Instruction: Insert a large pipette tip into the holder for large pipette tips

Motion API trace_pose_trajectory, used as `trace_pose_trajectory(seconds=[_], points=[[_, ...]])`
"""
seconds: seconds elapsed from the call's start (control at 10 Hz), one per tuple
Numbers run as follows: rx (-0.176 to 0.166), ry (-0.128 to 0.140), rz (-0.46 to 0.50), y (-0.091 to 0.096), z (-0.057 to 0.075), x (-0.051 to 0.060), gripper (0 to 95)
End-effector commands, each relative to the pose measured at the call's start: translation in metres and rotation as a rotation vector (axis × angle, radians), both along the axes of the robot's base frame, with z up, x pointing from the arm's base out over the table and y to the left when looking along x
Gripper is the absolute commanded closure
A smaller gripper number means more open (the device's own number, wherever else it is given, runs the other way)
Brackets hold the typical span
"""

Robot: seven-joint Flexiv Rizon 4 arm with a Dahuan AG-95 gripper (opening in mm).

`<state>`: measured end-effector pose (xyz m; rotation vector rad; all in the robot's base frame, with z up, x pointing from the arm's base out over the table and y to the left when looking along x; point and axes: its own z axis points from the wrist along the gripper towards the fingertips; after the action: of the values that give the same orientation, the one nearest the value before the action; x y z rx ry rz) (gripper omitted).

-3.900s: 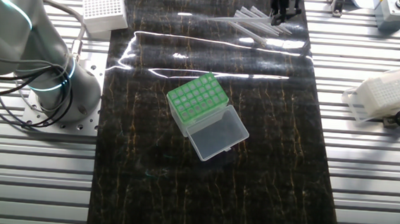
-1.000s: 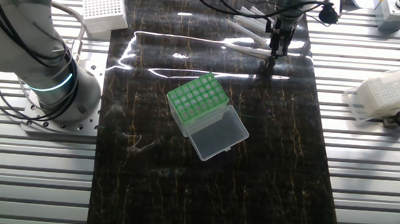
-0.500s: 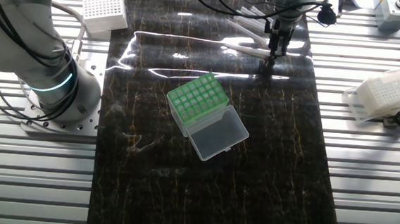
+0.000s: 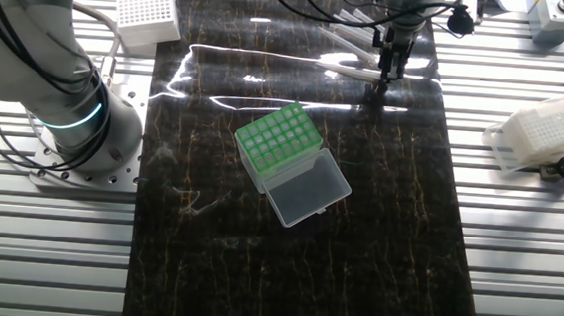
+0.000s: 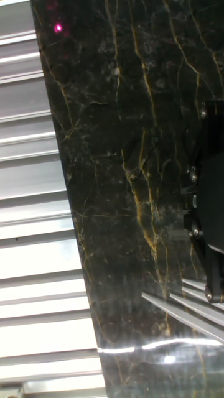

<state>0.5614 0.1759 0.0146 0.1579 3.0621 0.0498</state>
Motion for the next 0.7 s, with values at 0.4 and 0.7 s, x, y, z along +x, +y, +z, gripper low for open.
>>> trace_pose_trajectory(seconds=[0.4,0.7], points=[[-0.006,-0.001,0.020,0.0001,0.0003,-0.0001,76.0],[-0.007,-0.001,0.019,0.0003,0.0005,0.0003,76.0]])
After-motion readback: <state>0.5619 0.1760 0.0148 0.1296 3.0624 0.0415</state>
